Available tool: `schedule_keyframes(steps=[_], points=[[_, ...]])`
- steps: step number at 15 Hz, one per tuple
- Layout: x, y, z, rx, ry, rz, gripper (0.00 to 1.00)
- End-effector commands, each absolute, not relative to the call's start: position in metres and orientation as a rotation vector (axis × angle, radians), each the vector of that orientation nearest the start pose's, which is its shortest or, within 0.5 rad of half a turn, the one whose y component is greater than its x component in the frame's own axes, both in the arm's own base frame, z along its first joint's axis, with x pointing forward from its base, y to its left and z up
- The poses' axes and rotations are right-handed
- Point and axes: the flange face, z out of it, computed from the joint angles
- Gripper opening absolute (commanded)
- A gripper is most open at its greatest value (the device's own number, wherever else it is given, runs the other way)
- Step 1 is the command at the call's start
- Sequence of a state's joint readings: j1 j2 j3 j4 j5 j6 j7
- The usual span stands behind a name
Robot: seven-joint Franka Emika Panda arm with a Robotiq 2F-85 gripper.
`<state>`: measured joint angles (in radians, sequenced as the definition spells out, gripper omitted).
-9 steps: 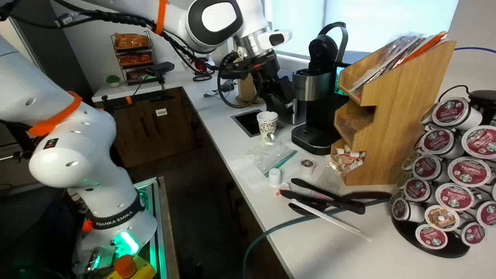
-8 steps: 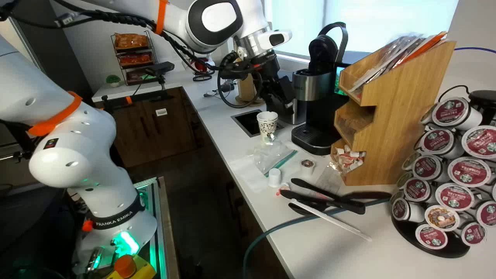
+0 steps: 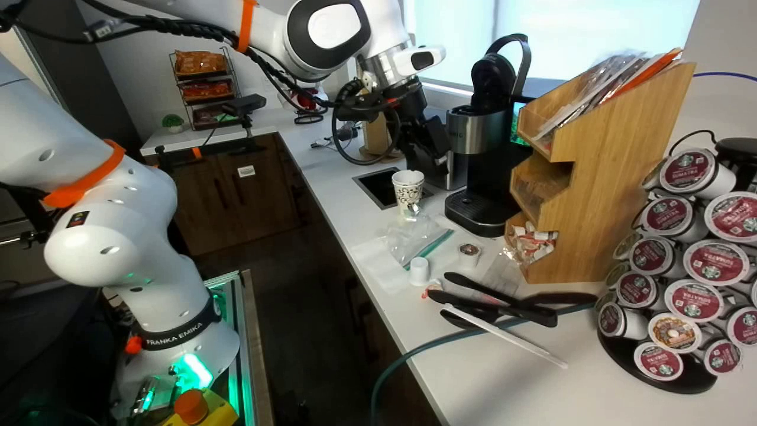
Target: Open the lid of the silver bin
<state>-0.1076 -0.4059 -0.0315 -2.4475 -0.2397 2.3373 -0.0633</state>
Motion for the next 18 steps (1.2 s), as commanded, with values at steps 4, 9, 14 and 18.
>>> schedule_keyframes(steps=[4, 9, 14, 18], points=[[0.456, -0.029, 0.505, -3.283, 0.002, -0.531, 1.00], [0.463, 0.096, 0.574, -3.028, -0.052, -0.633, 1.00], [0.454, 0.144, 0.599, -2.926, -0.176, -0.614, 1.00], [0.464, 0.154, 0.604, -2.864, -0.082, -0.576, 1.00]])
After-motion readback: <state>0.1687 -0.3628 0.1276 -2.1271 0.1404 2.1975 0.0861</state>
